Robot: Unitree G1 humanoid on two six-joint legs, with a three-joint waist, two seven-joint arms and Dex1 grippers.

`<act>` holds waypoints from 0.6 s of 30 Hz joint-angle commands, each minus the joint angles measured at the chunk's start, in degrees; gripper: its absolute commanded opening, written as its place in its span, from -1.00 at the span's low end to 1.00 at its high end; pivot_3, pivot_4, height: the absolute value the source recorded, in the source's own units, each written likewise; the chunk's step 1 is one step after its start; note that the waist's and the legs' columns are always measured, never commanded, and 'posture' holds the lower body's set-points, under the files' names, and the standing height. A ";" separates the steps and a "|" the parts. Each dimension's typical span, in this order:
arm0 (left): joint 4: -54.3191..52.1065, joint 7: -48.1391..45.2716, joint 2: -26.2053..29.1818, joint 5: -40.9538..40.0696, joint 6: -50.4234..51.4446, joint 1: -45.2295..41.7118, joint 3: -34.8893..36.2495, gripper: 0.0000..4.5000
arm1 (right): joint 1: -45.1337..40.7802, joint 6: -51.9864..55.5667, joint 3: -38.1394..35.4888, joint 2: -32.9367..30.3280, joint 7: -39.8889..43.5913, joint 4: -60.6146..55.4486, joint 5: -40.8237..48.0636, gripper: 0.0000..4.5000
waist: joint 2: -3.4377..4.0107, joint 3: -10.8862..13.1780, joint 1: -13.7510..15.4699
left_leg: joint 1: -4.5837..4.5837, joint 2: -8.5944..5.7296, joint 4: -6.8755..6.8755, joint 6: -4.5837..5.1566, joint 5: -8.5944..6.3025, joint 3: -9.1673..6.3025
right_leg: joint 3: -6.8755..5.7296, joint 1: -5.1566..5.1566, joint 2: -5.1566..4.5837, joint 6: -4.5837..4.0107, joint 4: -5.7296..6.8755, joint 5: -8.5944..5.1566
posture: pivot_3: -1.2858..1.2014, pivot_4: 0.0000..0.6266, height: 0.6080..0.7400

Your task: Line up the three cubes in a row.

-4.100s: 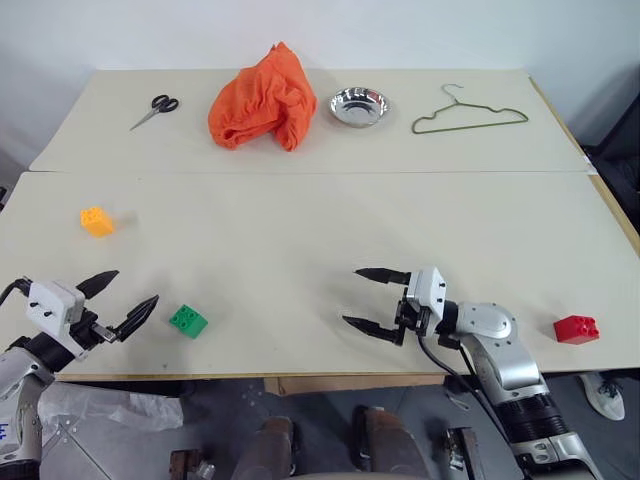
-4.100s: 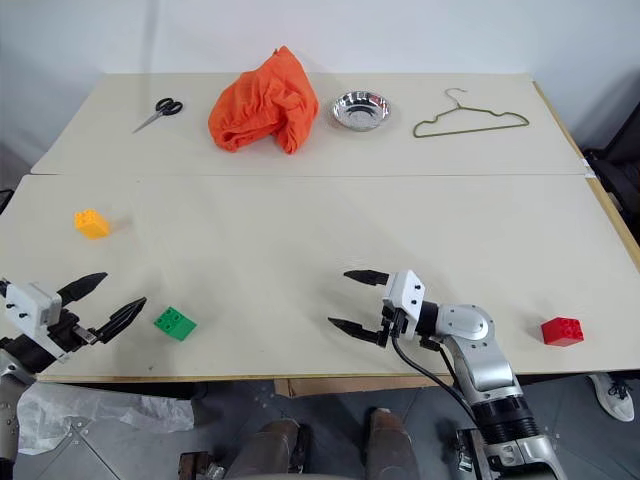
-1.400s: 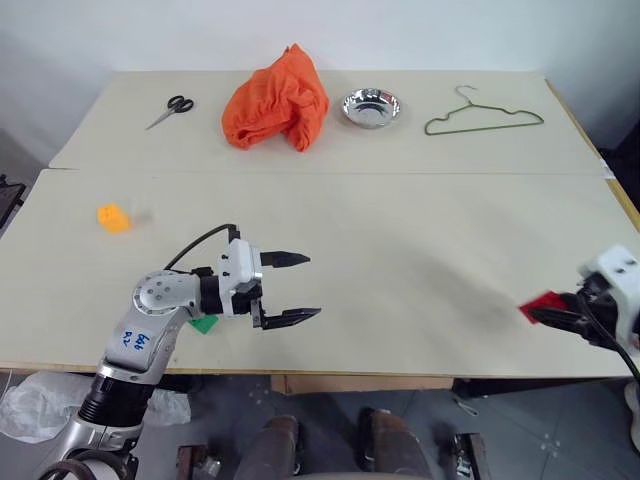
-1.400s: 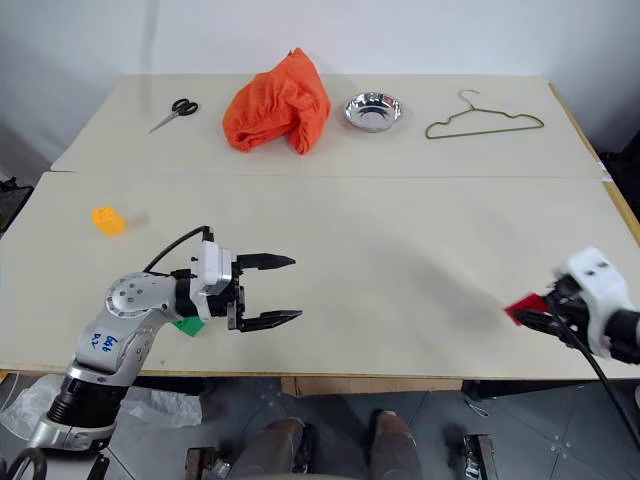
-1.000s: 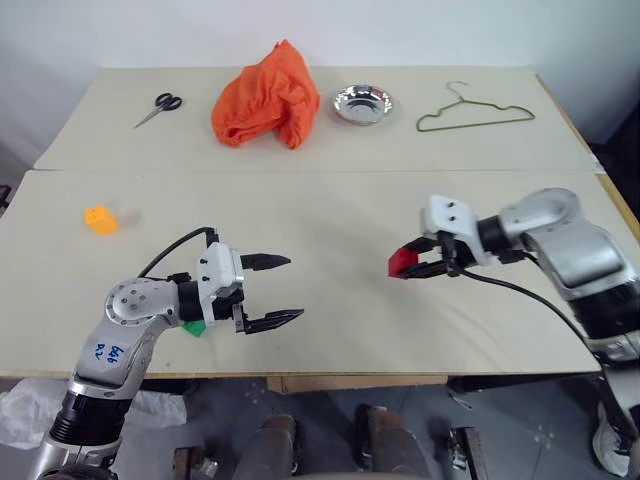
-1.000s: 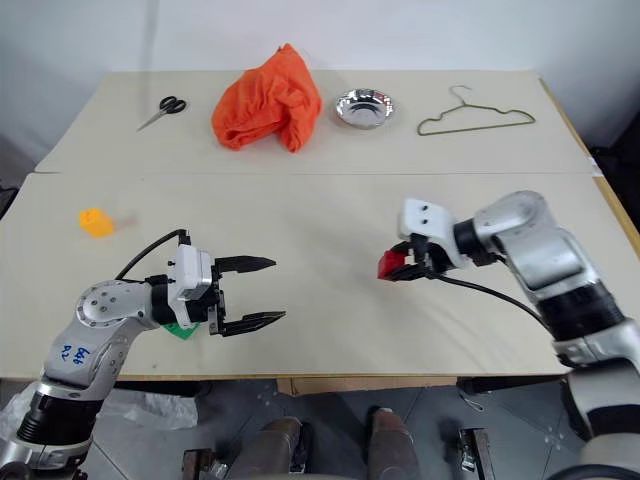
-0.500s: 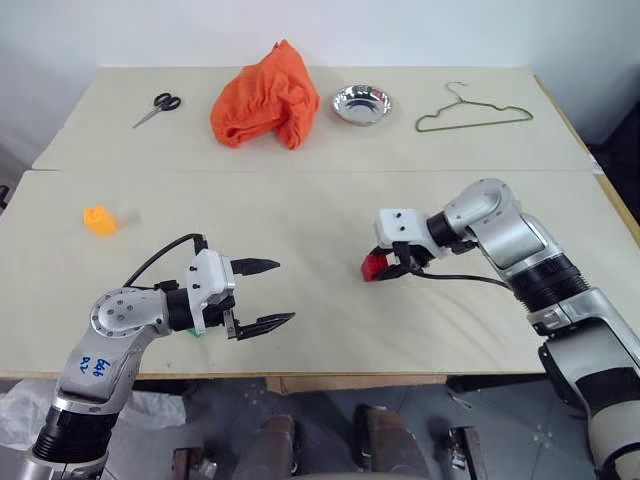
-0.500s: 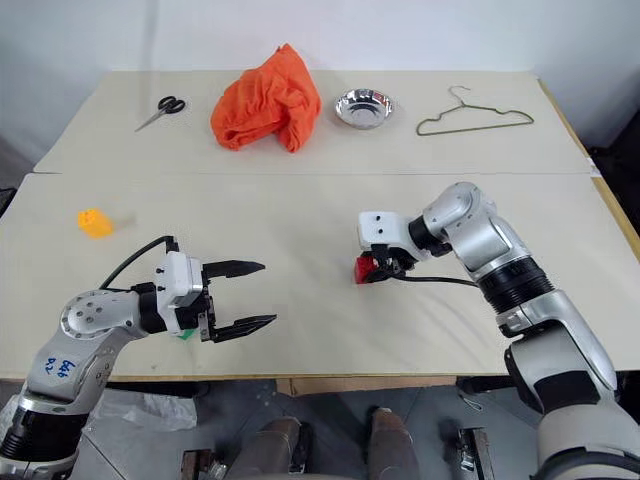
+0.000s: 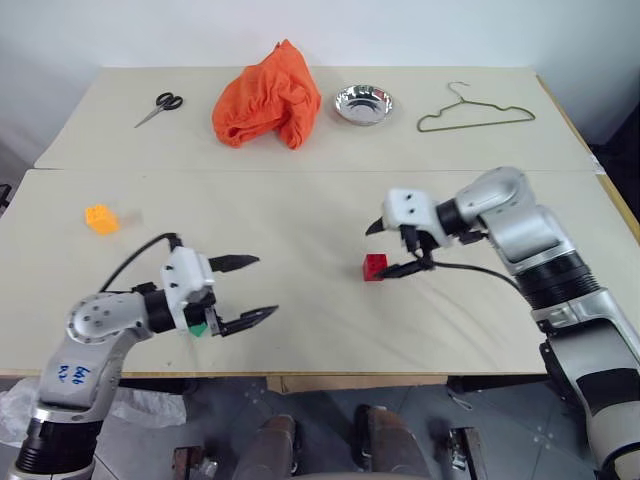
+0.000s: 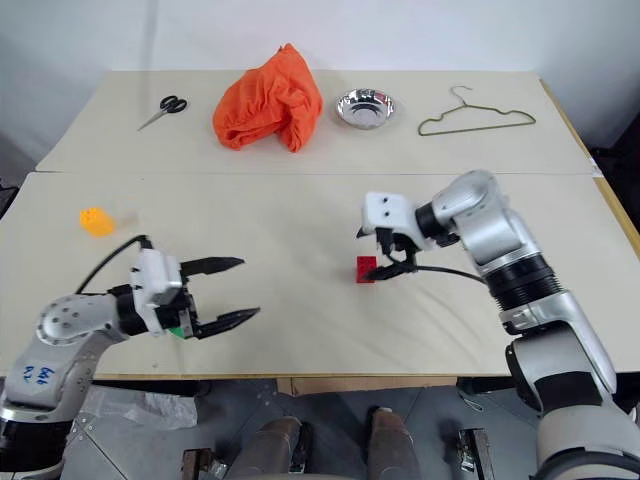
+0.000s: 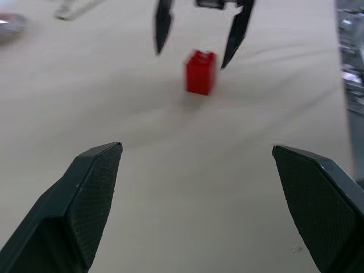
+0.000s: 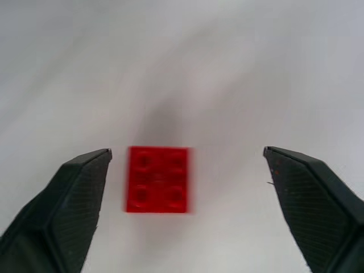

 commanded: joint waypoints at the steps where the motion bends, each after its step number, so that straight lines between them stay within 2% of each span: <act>1: -0.94 0.55 0.78 -4.72 -0.34 3.90 10.23 1.00 | 6.03 -6.64 -10.61 -0.35 4.82 -1.70 11.87 0.99 | -0.02 -0.01 -0.02 | 0.00 0.02 -0.01 -0.01 -0.01 0.00 | 0.00 0.00 0.00 0.00 -0.01 0.00 | 0.03 -0.52 1.00; 4: 4.11 -0.39 -0.12 -6.72 -1.83 11.88 21.69 1.00 | 15.24 -7.90 -17.58 -1.24 7.12 -0.83 18.68 0.99 | -0.02 -0.01 -0.03 | 0.00 0.07 -0.08 0.00 -0.05 -0.02 | -0.02 0.05 0.01 0.00 -0.15 0.00 | 0.03 -0.52 1.00; 7: 12.66 -2.23 -1.41 -8.43 -3.52 20.79 32.77 1.00 | 24.79 -12.91 -25.60 3.24 8.00 -1.70 27.38 0.99 | -0.02 -0.01 -0.35 | 0.07 0.16 -0.17 0.00 -0.12 0.02 | -0.04 0.15 0.05 -0.01 -0.32 0.00 | 0.03 -0.52 1.00; 10: 17.88 -5.61 -0.90 -7.80 -5.22 26.80 35.72 1.00 | 28.85 -15.20 -26.06 4.67 7.32 -3.71 27.90 0.99 | 0.06 0.04 -0.59 | 0.08 0.25 -0.15 -0.01 -0.14 0.17 | -0.02 0.15 0.10 -0.02 -0.32 -0.01 | 0.03 -0.52 1.00; 14: 26.49 -9.26 -0.82 -5.81 -9.23 31.47 36.78 1.00 | 29.97 -19.95 -25.49 5.91 10.02 -2.37 28.69 0.99 | 0.07 0.04 -0.11 | 0.32 0.24 -0.03 -0.01 -0.11 0.24 | 0.07 0.31 0.00 0.00 -0.38 0.00 | 0.03 -0.52 1.00; 18: 25.11 -10.16 -1.43 -6.95 -9.81 32.40 34.75 1.00 | 30.45 -20.93 -24.89 6.45 9.91 -2.16 29.46 0.99 | 0.03 0.02 0.17 | 0.29 0.27 -0.03 -0.07 -0.14 0.09 | 0.04 0.28 -0.03 -0.06 -0.33 -0.02 | 0.03 -0.52 1.00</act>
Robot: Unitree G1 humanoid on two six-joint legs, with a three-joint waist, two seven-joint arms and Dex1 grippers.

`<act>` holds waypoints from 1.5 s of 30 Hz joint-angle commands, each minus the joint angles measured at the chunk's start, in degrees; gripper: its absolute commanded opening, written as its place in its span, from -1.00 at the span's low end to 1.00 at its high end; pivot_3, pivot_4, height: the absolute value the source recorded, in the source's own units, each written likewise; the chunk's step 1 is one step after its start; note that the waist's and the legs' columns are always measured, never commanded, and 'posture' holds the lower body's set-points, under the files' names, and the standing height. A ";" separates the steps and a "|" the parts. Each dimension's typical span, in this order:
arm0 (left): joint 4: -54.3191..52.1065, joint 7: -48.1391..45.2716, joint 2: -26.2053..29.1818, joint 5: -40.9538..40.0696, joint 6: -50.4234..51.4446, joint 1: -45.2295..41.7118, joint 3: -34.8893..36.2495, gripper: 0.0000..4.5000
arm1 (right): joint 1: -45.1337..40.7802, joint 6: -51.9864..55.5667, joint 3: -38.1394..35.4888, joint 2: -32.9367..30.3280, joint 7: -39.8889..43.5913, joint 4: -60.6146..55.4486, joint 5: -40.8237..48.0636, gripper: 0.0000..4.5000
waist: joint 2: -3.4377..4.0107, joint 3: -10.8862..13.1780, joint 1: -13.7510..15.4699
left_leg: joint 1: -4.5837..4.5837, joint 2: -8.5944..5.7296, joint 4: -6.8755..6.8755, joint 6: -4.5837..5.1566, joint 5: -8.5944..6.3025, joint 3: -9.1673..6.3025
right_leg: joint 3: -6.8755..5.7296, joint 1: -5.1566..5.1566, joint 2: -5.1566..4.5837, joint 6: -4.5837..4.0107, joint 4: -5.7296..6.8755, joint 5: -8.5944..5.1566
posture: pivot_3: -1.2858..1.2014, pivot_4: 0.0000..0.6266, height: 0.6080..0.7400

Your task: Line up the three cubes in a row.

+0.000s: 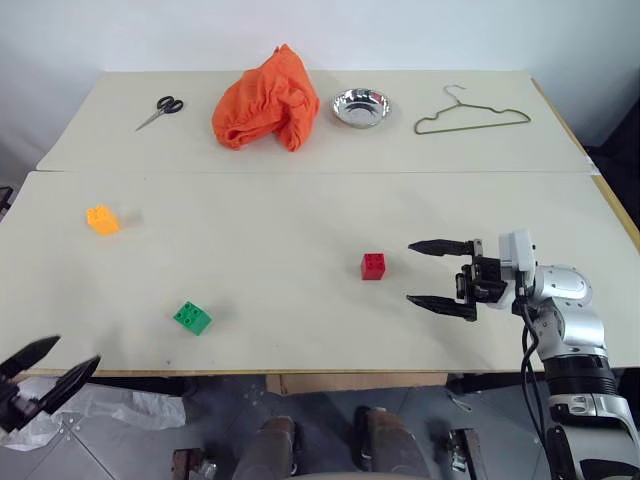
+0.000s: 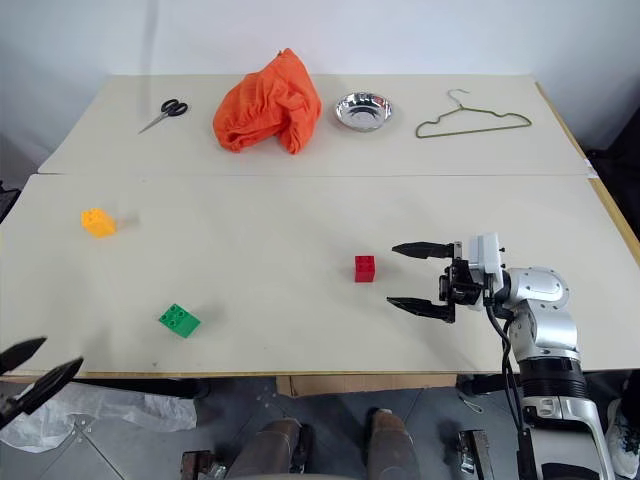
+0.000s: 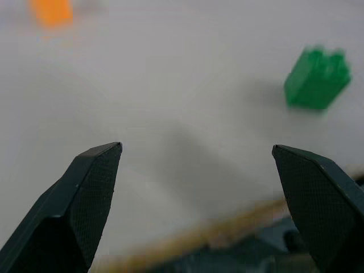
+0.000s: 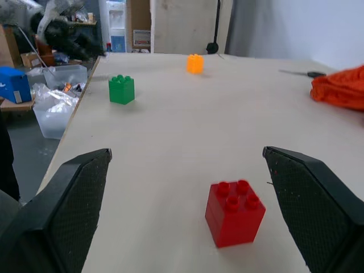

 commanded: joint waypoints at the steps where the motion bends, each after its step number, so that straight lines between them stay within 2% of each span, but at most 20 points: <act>1: -5.38 -0.54 -0.70 -1.26 -1.27 -0.34 -1.21 1.00 | 0.63 -2.45 -0.20 0.26 3.62 -1.02 1.64 0.99 | -0.01 -0.01 0.12 | -0.01 0.00 0.00 -0.01 0.00 -0.02 | -0.01 0.00 -0.01 -0.01 0.00 0.00 | 0.03 -0.52 1.00; 9: -21.51 5.80 -4.92 -3.05 3.49 -6.07 -12.45 1.00 | 4.39 -1.71 2.40 -0.16 4.09 -5.63 5.18 0.99 | 0.02 -0.02 -0.23 | -0.02 0.01 -0.04 -0.03 -0.03 -0.02 | -0.01 -0.01 0.00 -0.04 -0.02 0.02 | 0.03 -0.52 1.00; 14: -17.12 8.02 -6.22 0.77 2.00 -10.15 -17.33 1.00 | 8.17 -3.23 5.54 -0.27 4.09 -9.72 7.50 0.99 | 0.03 -0.02 -0.36 | -0.01 0.11 -0.04 -0.10 -0.04 0.06 | -0.02 -0.07 0.14 -0.06 0.00 0.00 | 0.03 -0.52 1.00; 20: -13.85 10.23 -6.74 3.89 0.12 -14.12 -21.38 1.00 | 9.00 -7.25 8.94 -1.20 4.09 -9.37 8.56 0.99 | -0.01 -0.03 0.08 | -0.01 0.07 0.02 -0.09 -0.03 0.04 | -0.03 -0.03 0.11 -0.06 0.01 0.01 | 0.03 -0.52 1.00; 23: -10.76 9.37 -6.68 4.59 -1.38 -15.02 -22.16 0.73 | 7.86 -8.64 8.79 0.19 4.09 -8.23 8.01 1.00 | 0.00 -0.03 0.00 | -0.02 0.07 0.01 -0.09 -0.03 0.04 | -0.03 -0.05 0.11 -0.06 0.00 0.01 | 0.03 -0.52 1.00; 31: -8.70 3.13 -5.02 3.91 -4.85 -16.10 -24.36 -0.30 | 8.12 -10.39 8.39 -0.60 4.09 -7.07 8.00 1.00 | 0.00 -0.03 -0.10 | -0.02 0.09 0.01 -0.10 -0.03 0.04 | -0.05 -0.05 0.12 -0.06 -0.01 0.00 | 0.03 -0.52 1.00; 34: -11.30 -0.19 -2.36 1.57 -2.36 -18.71 -25.54 -0.33 | 8.18 -10.55 6.86 -0.91 4.08 -6.75 7.89 1.00 | -0.01 -0.03 0.18 | -0.03 0.08 0.01 -0.09 -0.03 0.03 | -0.05 -0.04 0.10 -0.06 -0.01 0.00 | 0.03 -0.52 1.00; 37: -12.03 -4.89 1.89 1.79 -0.41 -25.06 -29.29 -0.33 | 8.52 -10.31 5.16 -1.18 3.39 -7.01 7.78 1.00 | -0.01 -0.03 0.66 | -0.04 0.08 0.03 -0.10 -0.02 -0.01 | -0.08 -0.03 0.09 -0.06 -0.01 0.00 | 0.03 -0.52 1.00; 39: -8.84 -8.38 3.38 4.14 -0.13 -34.52 -34.61 -0.33 | 9.77 -9.91 3.68 -1.47 2.11 -8.28 7.93 1.00 | 0.01 -0.03 1.12 | -0.03 0.07 0.03 -0.11 -0.01 -0.01 | -0.08 -0.03 0.09 -0.06 0.01 0.00 | 0.03 -0.52 1.00; 42: 5.08 -13.97 -0.03 10.82 -4.16 -52.63 -44.63 -0.33 | 12.27 -10.01 1.46 -2.59 1.25 -9.41 7.40 1.00 | 0.07 -0.06 1.99 | -0.06 -0.07 0.07 -0.09 0.05 -0.12 | -0.22 -0.01 0.09 -0.05 0.05 0.01 | 0.03 -0.52 1.00; 45: 20.38 -18.13 -5.86 17.24 -10.71 -64.87 -51.78 -0.33 | 13.30 -10.24 -0.50 -2.93 -0.60 -10.37 6.77 1.00 | 0.09 -0.10 1.65 | -0.06 -0.39 0.09 0.12 0.17 0.17 | -0.51 -0.08 0.25 0.07 0.48 0.08 | 0.03 -0.52 1.00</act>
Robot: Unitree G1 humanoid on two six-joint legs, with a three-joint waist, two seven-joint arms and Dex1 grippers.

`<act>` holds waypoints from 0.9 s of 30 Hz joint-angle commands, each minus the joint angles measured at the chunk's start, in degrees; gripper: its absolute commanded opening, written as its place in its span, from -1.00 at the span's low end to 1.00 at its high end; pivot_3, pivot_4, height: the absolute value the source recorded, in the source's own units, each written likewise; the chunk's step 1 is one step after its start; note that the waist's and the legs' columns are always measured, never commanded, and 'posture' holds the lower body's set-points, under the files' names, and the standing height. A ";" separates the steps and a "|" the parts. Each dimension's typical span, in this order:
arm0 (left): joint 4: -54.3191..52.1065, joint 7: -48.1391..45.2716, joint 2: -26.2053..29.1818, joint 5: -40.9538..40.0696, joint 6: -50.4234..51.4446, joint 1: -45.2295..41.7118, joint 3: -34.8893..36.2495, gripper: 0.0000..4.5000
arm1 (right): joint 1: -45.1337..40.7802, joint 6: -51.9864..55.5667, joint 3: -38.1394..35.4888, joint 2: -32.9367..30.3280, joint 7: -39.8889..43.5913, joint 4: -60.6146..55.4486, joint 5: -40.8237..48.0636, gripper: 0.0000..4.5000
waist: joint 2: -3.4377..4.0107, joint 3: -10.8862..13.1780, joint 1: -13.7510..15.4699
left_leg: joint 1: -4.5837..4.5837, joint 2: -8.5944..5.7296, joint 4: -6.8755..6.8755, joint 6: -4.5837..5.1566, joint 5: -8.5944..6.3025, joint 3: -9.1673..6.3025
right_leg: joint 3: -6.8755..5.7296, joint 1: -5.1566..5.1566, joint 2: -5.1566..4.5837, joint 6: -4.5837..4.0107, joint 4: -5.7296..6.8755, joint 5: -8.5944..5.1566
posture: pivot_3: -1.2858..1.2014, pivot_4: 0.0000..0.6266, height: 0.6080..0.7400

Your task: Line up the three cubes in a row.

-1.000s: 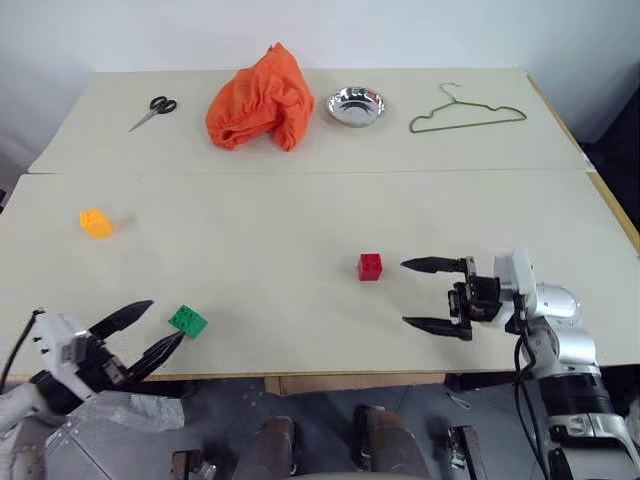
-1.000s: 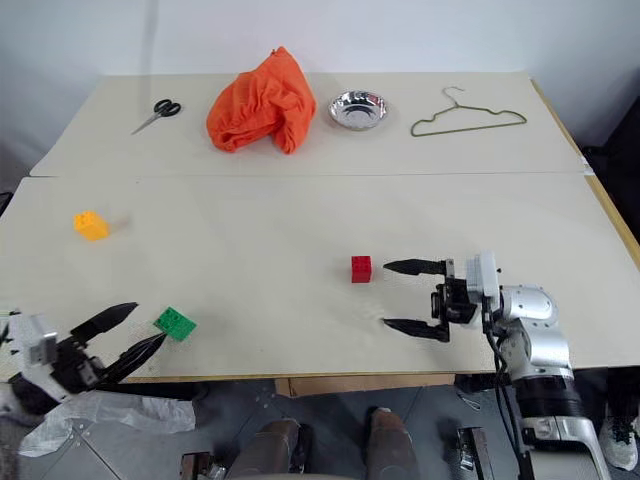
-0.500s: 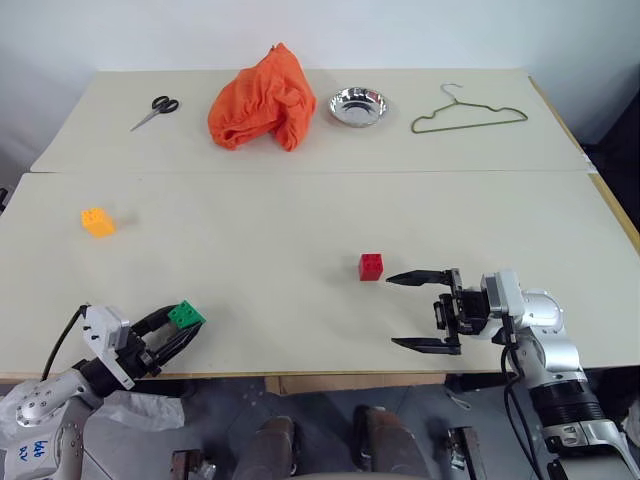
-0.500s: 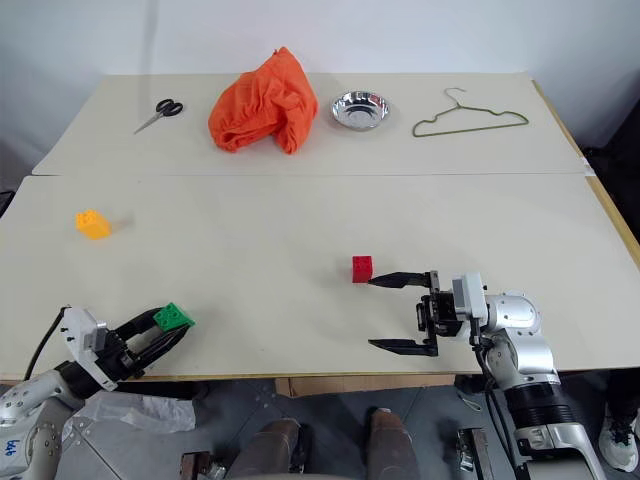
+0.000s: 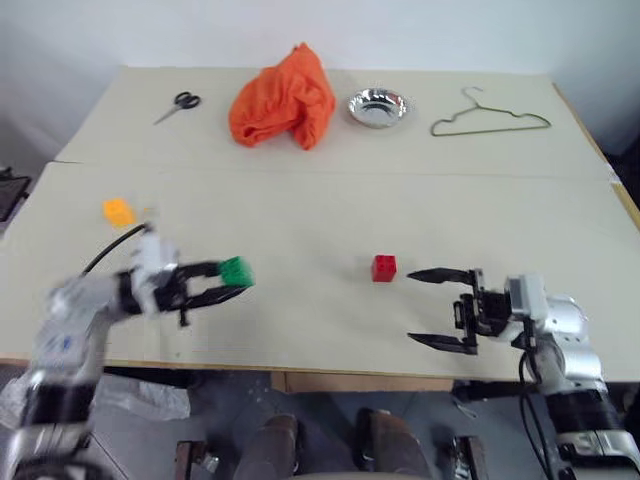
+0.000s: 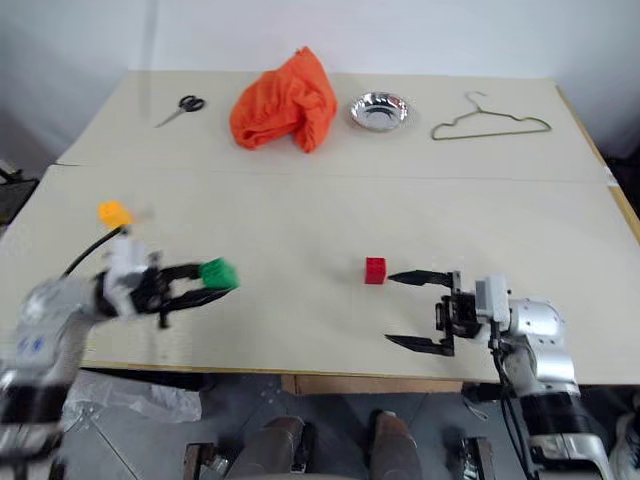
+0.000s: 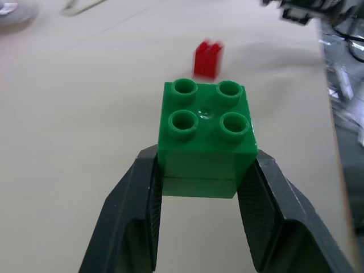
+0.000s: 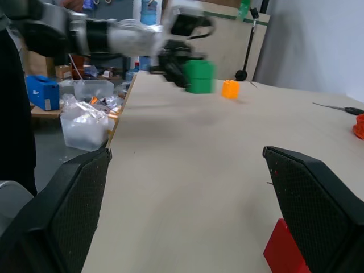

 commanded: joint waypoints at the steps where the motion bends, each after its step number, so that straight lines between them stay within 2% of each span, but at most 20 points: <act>1: 15.06 -4.18 -5.37 6.42 -6.83 -8.25 -6.48 -0.33 | 1.16 -0.90 -3.27 -1.04 -1.57 -3.10 -0.07 1.00 | -0.01 0.01 -0.47 | -0.01 -0.04 0.00 0.06 0.00 0.03 | -0.01 -0.01 -0.03 0.03 0.01 0.02 | 0.03 -0.52 1.00; 5: 30.38 -4.62 -11.45 7.88 -11.43 -17.27 -6.13 -0.33 | 4.50 -1.02 -5.06 -0.88 -3.74 -5.98 -0.77 1.00 | -0.26 0.14 -1.30 | -0.07 -0.02 0.00 0.23 -0.05 0.36 | 0.12 -0.15 -0.02 0.14 -0.02 0.07 | 0.03 -0.52 1.00; 11: 43.87 -6.69 -14.62 13.75 -18.12 -23.83 -8.55 -0.33 | 9.72 -1.23 -6.81 -0.58 -7.22 -10.41 -1.83 1.00 | -0.31 0.17 -1.06 | -0.07 0.05 0.04 0.21 -0.03 0.47 | 0.17 -0.19 0.00 0.18 0.01 0.09 | 0.03 -0.52 1.00; 17: 48.60 -5.35 -15.46 16.55 -21.25 -25.71 -7.65 -0.33 | 13.90 -1.29 -7.88 -0.76 -9.58 -13.63 -2.42 1.00 | -0.34 0.19 -0.39 | -0.09 0.03 0.07 0.25 -0.02 0.48 | 0.25 -0.20 -0.01 0.24 -0.01 0.12 | 0.03 -0.52 1.00; 24: 50.36 -3.86 -15.65 18.32 -21.13 -26.28 -7.19 -0.33 | 14.21 -1.46 -7.73 -0.77 -10.51 -13.10 -3.10 1.00 | -0.35 0.19 -0.38 | -0.07 -0.01 0.08 0.27 0.00 0.47 | 0.27 -0.18 -0.04 0.28 0.00 0.14 | 0.03 -0.52 1.00; 26: 50.42 -3.22 -15.59 18.51 -21.26 -26.55 -6.87 -0.01 | 13.88 -1.30 -7.39 -0.73 -10.72 -12.87 -3.27 1.00 | -0.35 0.19 -0.37 | -0.07 -0.01 0.08 0.27 0.00 0.48 | 0.27 -0.18 -0.04 0.28 0.00 0.14 | 0.03 -0.52 1.00; 27: 50.47 -3.02 -15.57 18.50 -21.15 -26.64 -6.65 0.07 | 13.65 -1.20 -7.16 -0.69 -10.82 -12.72 -3.38 1.00 | -0.35 0.19 -0.38 | -0.07 -0.01 0.08 0.27 0.00 0.48 | 0.27 -0.18 -0.04 0.28 0.00 0.14 | 0.03 -0.52 1.00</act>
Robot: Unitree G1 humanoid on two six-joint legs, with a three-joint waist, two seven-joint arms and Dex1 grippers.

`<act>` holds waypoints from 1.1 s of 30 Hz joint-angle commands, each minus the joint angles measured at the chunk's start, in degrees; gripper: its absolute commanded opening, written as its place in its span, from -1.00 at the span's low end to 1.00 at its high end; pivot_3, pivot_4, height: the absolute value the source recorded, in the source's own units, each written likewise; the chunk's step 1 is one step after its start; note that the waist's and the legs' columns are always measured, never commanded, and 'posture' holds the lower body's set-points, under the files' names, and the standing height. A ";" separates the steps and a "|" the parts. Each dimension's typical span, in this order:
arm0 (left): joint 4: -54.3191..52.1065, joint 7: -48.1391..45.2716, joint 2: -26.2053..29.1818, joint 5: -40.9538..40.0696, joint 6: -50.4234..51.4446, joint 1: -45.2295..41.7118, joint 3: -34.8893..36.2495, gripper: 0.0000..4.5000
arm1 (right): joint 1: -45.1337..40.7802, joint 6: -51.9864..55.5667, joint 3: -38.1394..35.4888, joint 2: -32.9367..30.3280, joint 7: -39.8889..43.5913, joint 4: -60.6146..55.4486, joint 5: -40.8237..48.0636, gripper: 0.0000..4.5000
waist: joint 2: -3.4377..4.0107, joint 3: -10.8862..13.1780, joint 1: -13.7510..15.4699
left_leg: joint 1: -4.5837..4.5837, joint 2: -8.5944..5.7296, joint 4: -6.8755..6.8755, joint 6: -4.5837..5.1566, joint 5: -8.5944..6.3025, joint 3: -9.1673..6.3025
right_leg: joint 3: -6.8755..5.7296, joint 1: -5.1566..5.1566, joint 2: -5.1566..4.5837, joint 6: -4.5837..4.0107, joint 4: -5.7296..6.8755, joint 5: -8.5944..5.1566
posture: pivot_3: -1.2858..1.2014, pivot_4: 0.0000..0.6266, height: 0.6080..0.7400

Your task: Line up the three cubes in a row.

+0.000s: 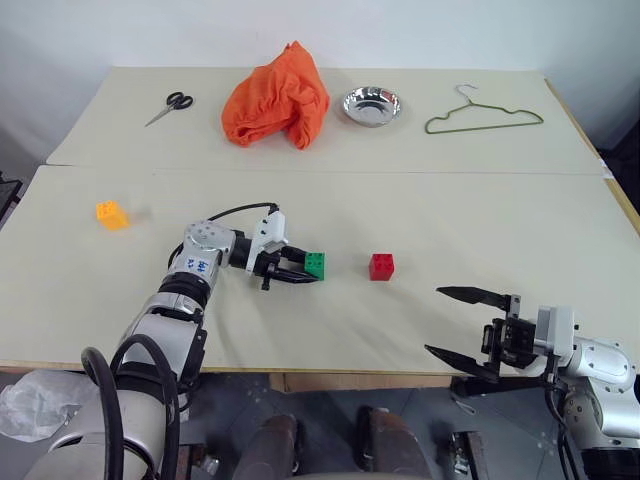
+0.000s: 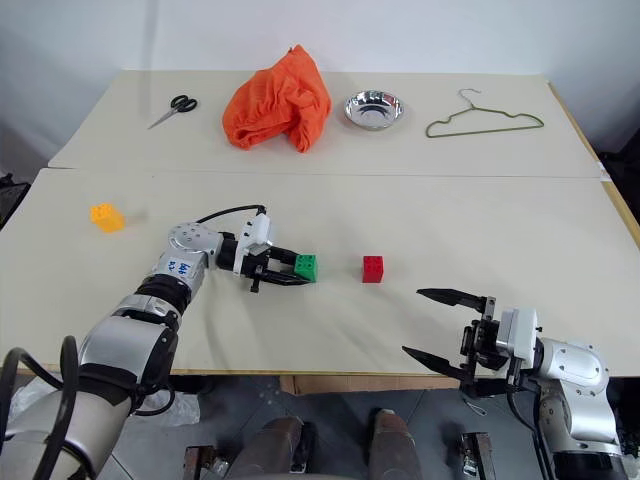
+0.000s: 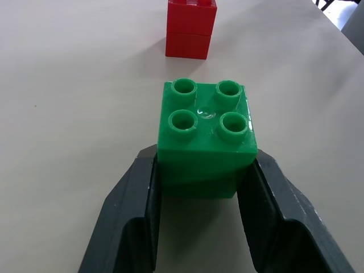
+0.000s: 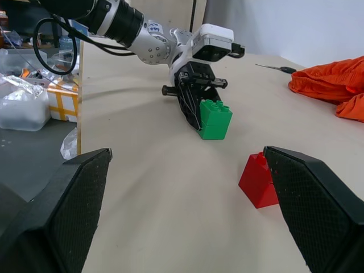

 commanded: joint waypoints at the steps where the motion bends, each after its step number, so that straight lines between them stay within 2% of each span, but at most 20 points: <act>1: 0.42 1.18 -0.02 0.45 0.08 -1.34 1.42 0.22 | -0.80 -0.19 -0.38 -0.29 -0.56 -0.94 0.16 1.00 | 0.00 0.00 -0.01 | 0.00 0.00 0.00 0.00 0.00 0.00 | 0.00 0.00 0.00 0.00 0.00 0.00 | 0.03 -0.52 1.00; 7: -2.31 0.83 1.40 -1.87 -0.37 0.20 4.57 0.99 | -3.41 1.27 1.75 0.61 -1.06 -1.29 0.14 1.00 | 0.00 0.00 -0.05 | -0.01 0.00 0.00 0.00 0.00 0.00 | 0.00 -0.01 0.00 0.00 0.00 0.00 | 0.03 -0.52 1.00; 9: -6.51 -1.64 2.98 -4.60 -0.03 2.90 6.79 0.99 | -4.81 2.86 2.83 0.91 -1.42 -2.12 0.81 1.00 | 0.00 0.00 -0.13 | -0.01 0.01 0.00 0.00 0.00 0.00 | 0.00 -0.02 0.00 0.00 0.00 0.00 | 0.03 -0.52 1.00; 12: -19.43 -6.86 5.94 -12.17 3.82 10.98 11.02 0.99 | -7.35 5.76 4.31 1.73 -2.65 -3.21 1.85 1.00 | 0.03 -0.01 -0.98 | 0.01 0.09 -0.02 -0.02 -0.01 0.02 | 0.07 -0.06 -0.03 0.00 0.01 0.00 | 0.03 -0.52 1.00; 15: -35.91 2.11 8.92 -18.62 12.10 21.82 18.45 0.99 | -9.88 6.13 5.55 3.29 -3.99 -3.06 1.07 1.00 | 0.03 -0.01 -1.60 | 0.00 0.25 -0.04 -0.12 -0.03 -0.05 | 0.14 -0.07 -0.17 -0.05 -0.02 -0.03 | 0.03 -0.52 1.00; 18: -53.15 10.51 13.76 -20.79 15.70 40.82 28.43 0.99 | -13.71 7.50 7.54 5.38 -6.97 -2.16 -0.81 1.00 | 0.04 -0.02 -2.56 | 0.05 0.37 -0.04 -0.23 -0.07 -0.09 | 0.37 -0.07 -0.15 -0.11 -0.06 -0.06 | 0.03 -0.52 1.00; 20: -59.82 16.80 13.98 -22.56 18.85 50.53 34.44 0.99 | -16.06 9.74 8.83 6.48 -10.14 -1.85 -2.26 1.00 | 0.05 -0.02 -3.26 | 0.05 0.45 -0.09 -0.32 -0.13 -0.16 | 0.46 -0.08 -0.14 -0.25 -0.05 -0.13 | 0.03 -0.52 1.00; 23: -64.85 29.34 9.51 -25.51 19.49 59.88 44.40 0.99 | -18.76 12.15 11.00 7.76 -9.16 -2.56 -0.76 1.00 | 0.07 -0.01 -1.96 | 0.05 0.48 -0.10 -0.35 -0.12 -0.27 | 0.37 -0.04 -0.14 -0.33 -0.03 -0.18 | 0.03 -0.52 1.00; 28: -71.19 48.85 -1.57 -25.71 17.17 70.05 55.32 0.99 | -21.74 10.06 13.11 10.32 -8.43 -0.47 -2.75 1.00 | -0.03 -0.07 -0.03 | 0.11 0.39 -0.03 -0.34 -0.13 -0.50 | 0.26 0.20 -0.17 -0.32 -0.40 -0.15 | 0.03 -0.52 1.00; 33: -80.45 61.49 -10.86 -25.74 15.85 75.24 57.02 0.99 | -23.23 7.99 14.31 11.58 -9.00 0.86 -5.25 1.00 | -0.24 -0.19 0.04 | 0.04 0.34 -0.05 -0.29 -0.19 -0.56 | 0.22 0.19 -0.17 -0.32 -0.49 -0.14 | 0.03 -0.52 1.00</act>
